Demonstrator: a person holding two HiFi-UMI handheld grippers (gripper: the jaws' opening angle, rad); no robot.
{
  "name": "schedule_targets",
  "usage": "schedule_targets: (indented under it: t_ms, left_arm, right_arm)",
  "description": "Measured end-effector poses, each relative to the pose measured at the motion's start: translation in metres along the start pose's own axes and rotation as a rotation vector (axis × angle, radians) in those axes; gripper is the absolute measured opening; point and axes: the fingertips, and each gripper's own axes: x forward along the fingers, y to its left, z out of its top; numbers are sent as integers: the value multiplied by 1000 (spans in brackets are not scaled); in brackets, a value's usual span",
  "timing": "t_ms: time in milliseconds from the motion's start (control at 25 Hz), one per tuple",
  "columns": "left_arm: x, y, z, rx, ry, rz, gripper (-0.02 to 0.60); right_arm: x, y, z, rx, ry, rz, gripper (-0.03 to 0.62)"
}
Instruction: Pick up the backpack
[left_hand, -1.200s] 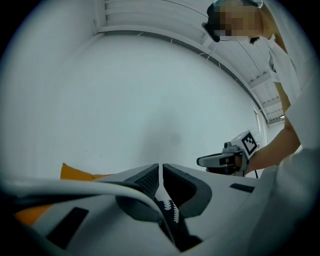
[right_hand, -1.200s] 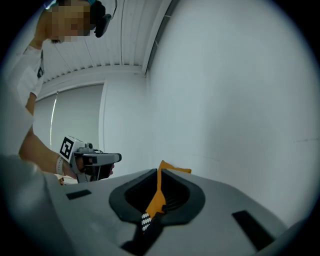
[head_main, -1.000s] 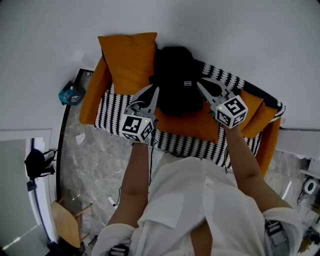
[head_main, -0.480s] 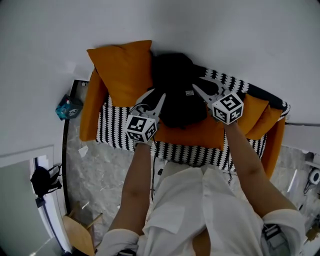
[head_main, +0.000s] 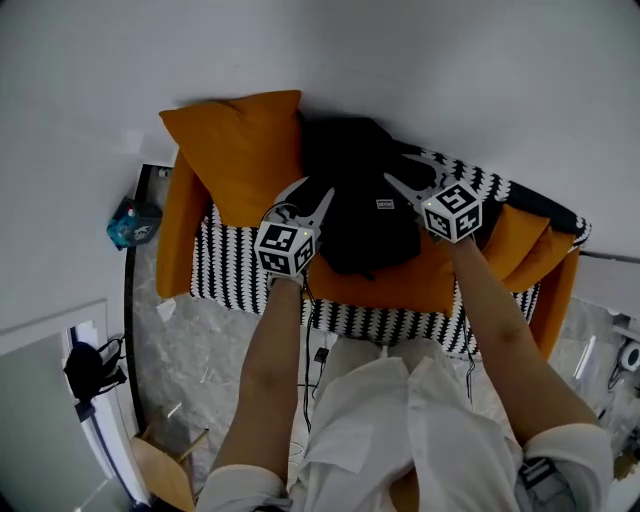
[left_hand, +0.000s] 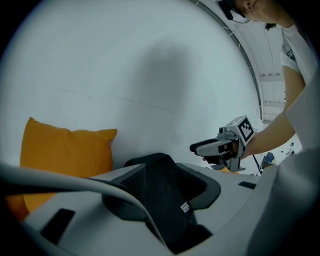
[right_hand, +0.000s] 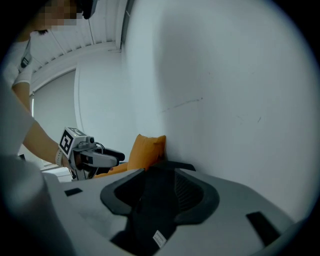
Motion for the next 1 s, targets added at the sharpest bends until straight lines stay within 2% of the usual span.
schedule_targets:
  t_ms: [480, 680, 1000]
  left_arm:
    - [54, 40, -39, 10, 141, 11, 218]
    - [72, 52, -52, 42, 207, 28, 233]
    - [95, 61, -60, 63, 255, 26, 235]
  right_arm:
    - [49, -55, -34, 7, 105, -33, 248]
    - [65, -71, -53, 16, 176, -46, 249]
    - [87, -78, -62, -18, 241, -20, 244]
